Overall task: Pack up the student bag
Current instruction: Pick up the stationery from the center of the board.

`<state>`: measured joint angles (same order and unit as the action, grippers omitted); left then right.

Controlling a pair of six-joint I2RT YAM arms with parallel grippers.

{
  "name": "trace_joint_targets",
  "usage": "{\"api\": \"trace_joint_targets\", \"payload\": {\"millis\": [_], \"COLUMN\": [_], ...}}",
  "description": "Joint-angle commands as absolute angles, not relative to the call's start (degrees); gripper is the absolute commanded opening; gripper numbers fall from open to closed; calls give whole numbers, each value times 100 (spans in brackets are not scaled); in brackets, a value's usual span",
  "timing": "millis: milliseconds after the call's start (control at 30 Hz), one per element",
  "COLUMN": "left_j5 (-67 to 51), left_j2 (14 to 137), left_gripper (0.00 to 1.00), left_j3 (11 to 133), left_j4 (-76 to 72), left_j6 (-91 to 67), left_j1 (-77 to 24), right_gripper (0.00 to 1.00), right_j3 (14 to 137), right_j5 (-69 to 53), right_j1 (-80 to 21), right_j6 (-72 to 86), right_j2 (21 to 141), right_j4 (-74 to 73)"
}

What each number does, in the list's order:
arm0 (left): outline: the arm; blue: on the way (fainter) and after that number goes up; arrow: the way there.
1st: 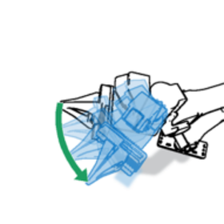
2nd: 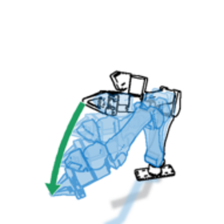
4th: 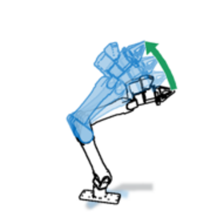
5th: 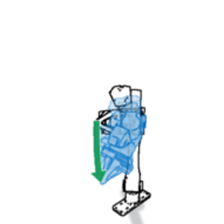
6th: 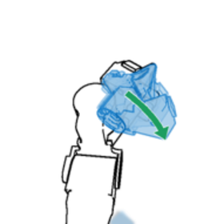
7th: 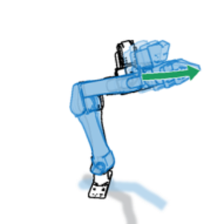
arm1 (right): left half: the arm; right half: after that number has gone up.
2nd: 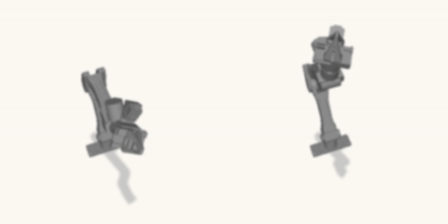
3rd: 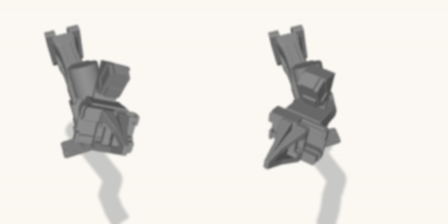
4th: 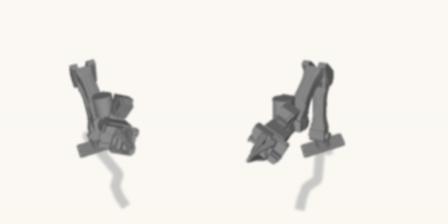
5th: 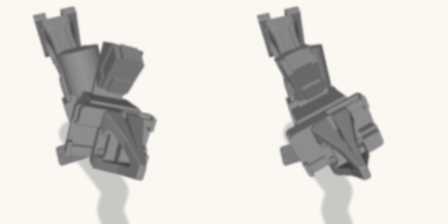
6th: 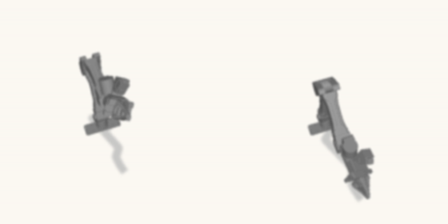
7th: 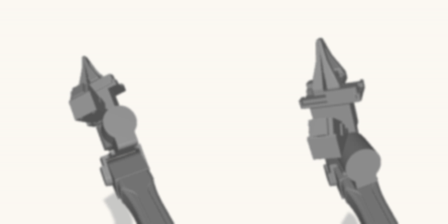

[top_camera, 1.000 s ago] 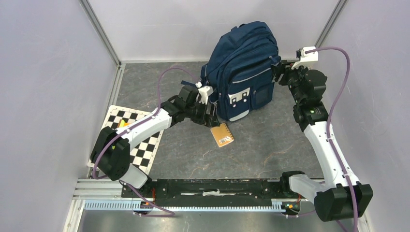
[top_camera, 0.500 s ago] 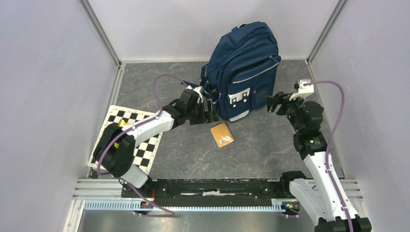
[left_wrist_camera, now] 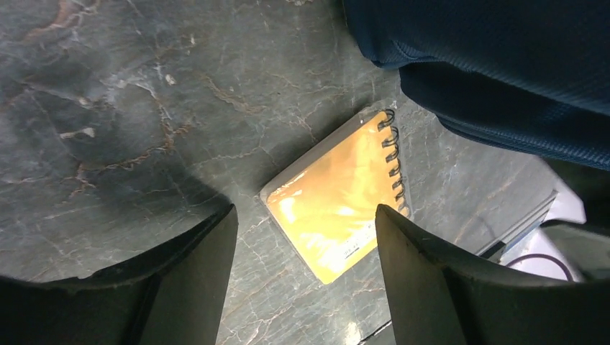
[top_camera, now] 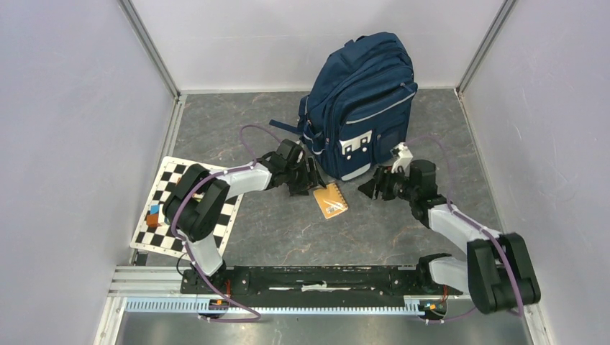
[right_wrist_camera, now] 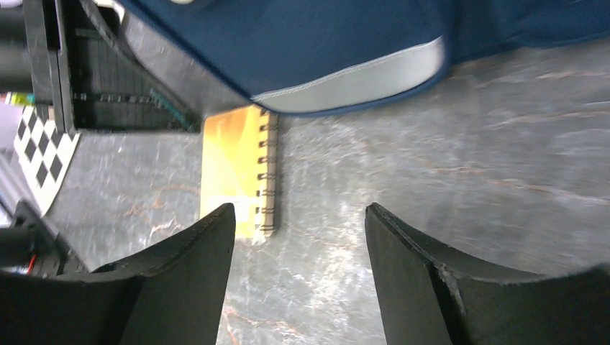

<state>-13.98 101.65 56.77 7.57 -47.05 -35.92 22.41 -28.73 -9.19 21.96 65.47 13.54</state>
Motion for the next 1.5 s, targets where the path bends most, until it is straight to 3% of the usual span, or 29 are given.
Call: {"api": "trace_joint_targets", "payload": {"millis": [0,200,600,733,833,967,1167,1467], "left_j5": [-1491,-1629,-1775,-1747,-1501,-1403,-1505,-1488], "left_j2": [10403,10640,10558,10459,10271,10201,10263,10100], "left_gripper": [76,72,50,51,60,59,54,52], "left_j3": [5602,5374,4770,4721,4638,4537,4578,4588], "left_j4": [702,469,-164,-166,-28,96,-141,-184], "left_j6": [-4965,-5160,-5670,-5780,-5776,-5813,-5906,-5876], "left_j1": [-3560,-3560,-3577,-3621,-3639,-3639,-3761,-3779], "right_gripper": [71,68,65,62,61,61,49,19], "right_j3": [2575,2553,2163,2286,2359,2400,2357,2284], "right_j5": [-3562,-3712,-3866,-3873,-3586,-3584,-3797,-4008], "right_j1": [-1336,-1906,-2053,-2057,-2057,-2058,-2057,-2057], "right_j6": [2401,2708,3359,3568,3285,3120,3464,3925], "right_j2": [7155,7940,8704,9025,9009,9079,9095,8803], "right_j4": [1948,2141,3052,3138,2710,2597,3212,4025]}}
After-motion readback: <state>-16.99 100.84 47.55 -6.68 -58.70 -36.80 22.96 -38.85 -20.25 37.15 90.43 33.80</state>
